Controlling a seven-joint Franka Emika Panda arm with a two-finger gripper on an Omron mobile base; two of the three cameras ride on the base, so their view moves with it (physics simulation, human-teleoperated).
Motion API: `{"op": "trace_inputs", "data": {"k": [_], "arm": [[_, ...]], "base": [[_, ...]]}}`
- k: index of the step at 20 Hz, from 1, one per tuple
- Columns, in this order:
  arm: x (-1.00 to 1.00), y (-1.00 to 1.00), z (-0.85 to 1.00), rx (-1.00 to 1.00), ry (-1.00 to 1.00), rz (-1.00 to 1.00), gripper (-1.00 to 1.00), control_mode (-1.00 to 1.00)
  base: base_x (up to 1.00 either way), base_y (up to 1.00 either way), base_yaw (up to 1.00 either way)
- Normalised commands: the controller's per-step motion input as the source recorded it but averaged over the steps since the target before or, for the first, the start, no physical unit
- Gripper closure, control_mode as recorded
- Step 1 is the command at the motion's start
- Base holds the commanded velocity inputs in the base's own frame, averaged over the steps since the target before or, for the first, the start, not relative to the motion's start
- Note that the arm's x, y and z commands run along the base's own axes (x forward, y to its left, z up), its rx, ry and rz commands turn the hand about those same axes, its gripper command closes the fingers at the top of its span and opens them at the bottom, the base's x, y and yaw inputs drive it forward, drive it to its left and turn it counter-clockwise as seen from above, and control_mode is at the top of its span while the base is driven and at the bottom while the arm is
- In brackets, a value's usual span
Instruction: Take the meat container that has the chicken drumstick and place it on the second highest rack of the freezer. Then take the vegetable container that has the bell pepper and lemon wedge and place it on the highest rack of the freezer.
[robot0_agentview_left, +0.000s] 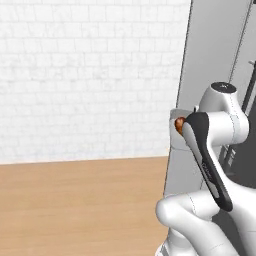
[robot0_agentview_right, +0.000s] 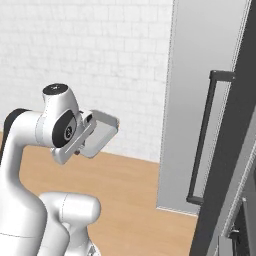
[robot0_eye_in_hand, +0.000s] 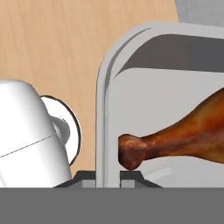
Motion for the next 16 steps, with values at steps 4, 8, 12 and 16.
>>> {"op": "trace_inputs", "data": {"k": [4, 8, 12, 16], "arm": [[0.00, 0.00, 0.00, 0.00, 0.00, 0.00, 1.00, 1.00], [0.00, 0.00, 0.00, 0.00, 0.00, 0.00, 1.00, 1.00], [0.00, 0.00, 0.00, 0.00, 0.00, 0.00, 1.00, 1.00], [0.00, 0.00, 0.00, 0.00, 0.00, 0.00, 1.00, 1.00]], "base": [[1.00, 0.25, 0.00], [1.00, 0.17, 0.00], [1.00, 0.30, -0.11], [0.59, 0.43, -0.64]]}}
